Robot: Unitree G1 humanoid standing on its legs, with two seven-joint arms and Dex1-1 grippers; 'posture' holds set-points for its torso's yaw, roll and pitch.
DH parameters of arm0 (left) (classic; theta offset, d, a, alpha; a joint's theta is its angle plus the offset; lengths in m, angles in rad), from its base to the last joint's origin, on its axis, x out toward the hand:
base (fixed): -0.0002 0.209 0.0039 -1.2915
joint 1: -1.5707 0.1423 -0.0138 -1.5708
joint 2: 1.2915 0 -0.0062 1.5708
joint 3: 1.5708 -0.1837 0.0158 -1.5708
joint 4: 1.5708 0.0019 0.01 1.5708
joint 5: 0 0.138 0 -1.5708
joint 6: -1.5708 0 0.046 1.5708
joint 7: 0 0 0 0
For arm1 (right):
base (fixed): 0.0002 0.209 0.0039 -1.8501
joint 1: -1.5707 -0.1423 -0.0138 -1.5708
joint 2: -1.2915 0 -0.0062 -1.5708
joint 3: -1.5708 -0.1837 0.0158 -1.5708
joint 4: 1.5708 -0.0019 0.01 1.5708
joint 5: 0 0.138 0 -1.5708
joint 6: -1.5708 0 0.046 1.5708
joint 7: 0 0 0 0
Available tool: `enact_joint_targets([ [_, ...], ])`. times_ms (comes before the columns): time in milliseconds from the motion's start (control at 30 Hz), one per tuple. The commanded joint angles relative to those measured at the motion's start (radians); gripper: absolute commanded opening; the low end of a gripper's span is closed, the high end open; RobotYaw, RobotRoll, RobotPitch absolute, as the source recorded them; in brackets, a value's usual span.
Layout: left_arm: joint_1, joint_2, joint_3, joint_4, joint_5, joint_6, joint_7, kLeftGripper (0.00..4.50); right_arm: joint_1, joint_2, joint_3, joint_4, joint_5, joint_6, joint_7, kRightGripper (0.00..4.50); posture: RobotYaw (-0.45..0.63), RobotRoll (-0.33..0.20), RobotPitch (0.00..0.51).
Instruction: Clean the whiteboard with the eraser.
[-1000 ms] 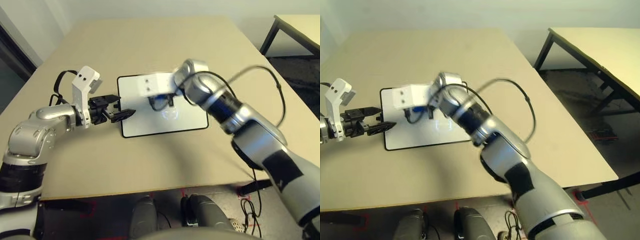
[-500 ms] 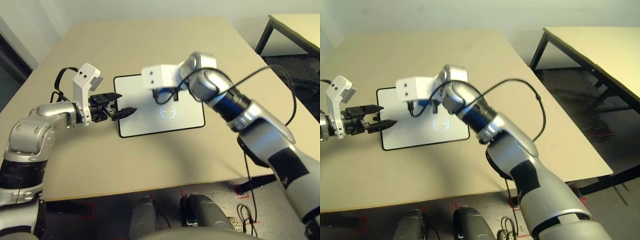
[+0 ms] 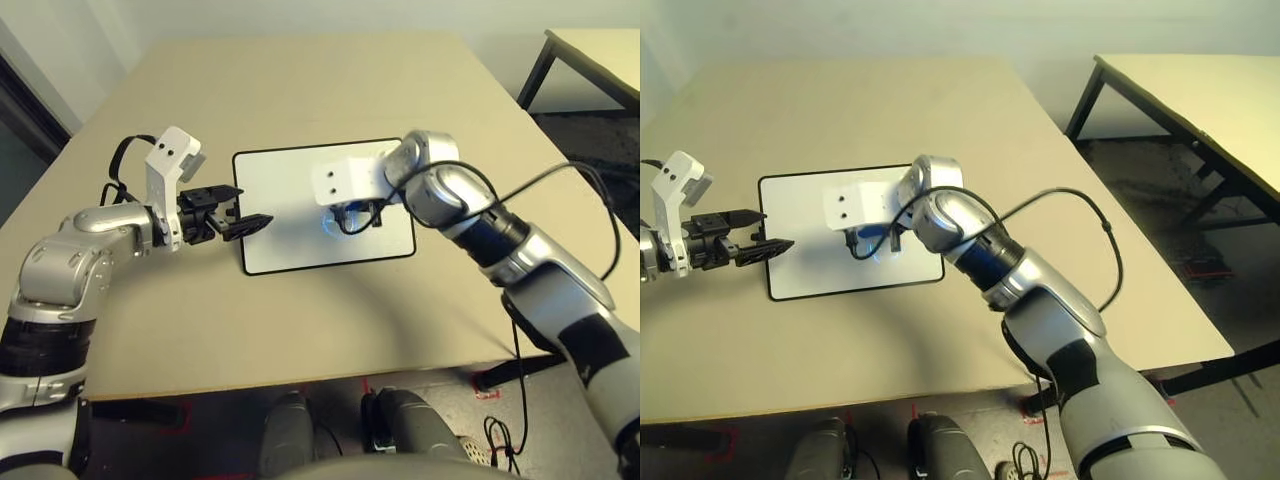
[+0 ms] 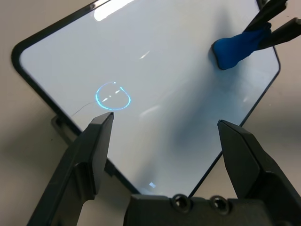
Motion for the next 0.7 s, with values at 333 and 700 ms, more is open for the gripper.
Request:
enact_joint_targets([
  [333, -0.11, -0.277, 0.238, 0.236, 0.146, -0.568, 0.363, 4.5, -0.143, 0.038, -0.73, 0.102, 0.247, 0.349, -0.566, 0.56, 0.03, 0.0, 0.061],
  [700, -0.045, -0.304, 0.29, 0.592, 0.229, -0.851, 0.446, 4.5, 0.27, 0.007, -0.849, -0.043, 0.335, 0.592, -0.792, 0.56, 0.0, 0.0, 0.063],
])
